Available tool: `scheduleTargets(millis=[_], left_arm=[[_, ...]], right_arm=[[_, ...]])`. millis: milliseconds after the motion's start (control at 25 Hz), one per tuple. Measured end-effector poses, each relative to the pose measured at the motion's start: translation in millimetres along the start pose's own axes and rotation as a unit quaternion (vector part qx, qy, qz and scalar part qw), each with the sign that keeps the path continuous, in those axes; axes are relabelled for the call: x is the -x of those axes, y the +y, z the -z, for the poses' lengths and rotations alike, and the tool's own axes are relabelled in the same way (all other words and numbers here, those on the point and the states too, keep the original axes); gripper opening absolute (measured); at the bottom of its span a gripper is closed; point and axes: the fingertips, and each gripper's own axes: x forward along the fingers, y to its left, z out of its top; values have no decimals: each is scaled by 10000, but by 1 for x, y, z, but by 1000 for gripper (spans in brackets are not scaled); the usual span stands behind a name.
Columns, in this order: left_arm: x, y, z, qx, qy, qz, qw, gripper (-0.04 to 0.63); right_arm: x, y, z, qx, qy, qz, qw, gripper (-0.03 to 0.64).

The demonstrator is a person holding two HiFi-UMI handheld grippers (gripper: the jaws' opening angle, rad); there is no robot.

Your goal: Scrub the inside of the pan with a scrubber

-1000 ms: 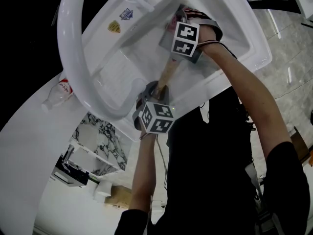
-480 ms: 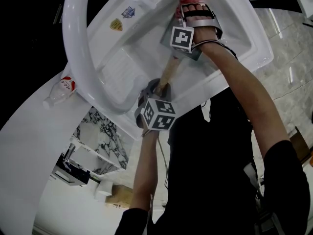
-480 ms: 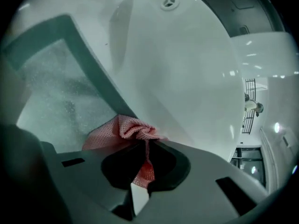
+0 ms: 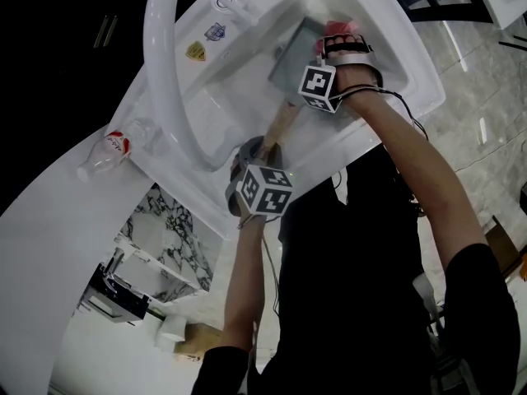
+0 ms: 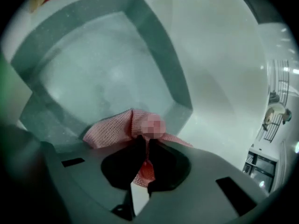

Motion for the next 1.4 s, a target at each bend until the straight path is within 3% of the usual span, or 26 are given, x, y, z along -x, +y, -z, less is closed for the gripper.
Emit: scheduleTargets(millis=[160,400,680,840,1000,1120,1320,1400], left_arm=[[0,-1,1,-33,12,-29,10000,147],[-2,-2,0,2,12,-56,10000,149],[-4,-4,2,14,11,-112,9999,149],[-6,-6,-1,53,-15,-125,9999,149],[-7,-8,-2,96,-38,-89,9999,147],[-9,-8,-1,90,-69,-52,9999,149],[-9,-8,1,-62,-91,-25,9999,152],[-8,-7,1,-64,-114,-22,9999,175]], right_arm=[[3,28,17,-582,223,-927,9937,43],[29,51,2,-1174,-226,-2016,9722,43],[74,88,-34,-1051,-826,-3270,9355,41],[86,96,-41,-852,-955,-3538,9265,41],[109,102,-50,-905,-1187,-3913,9081,41],[121,99,-48,-942,-1296,-3940,9051,41],[145,68,-35,-1650,-1842,-3833,8899,41],[153,48,-17,-1934,-1892,-3612,8924,41]])
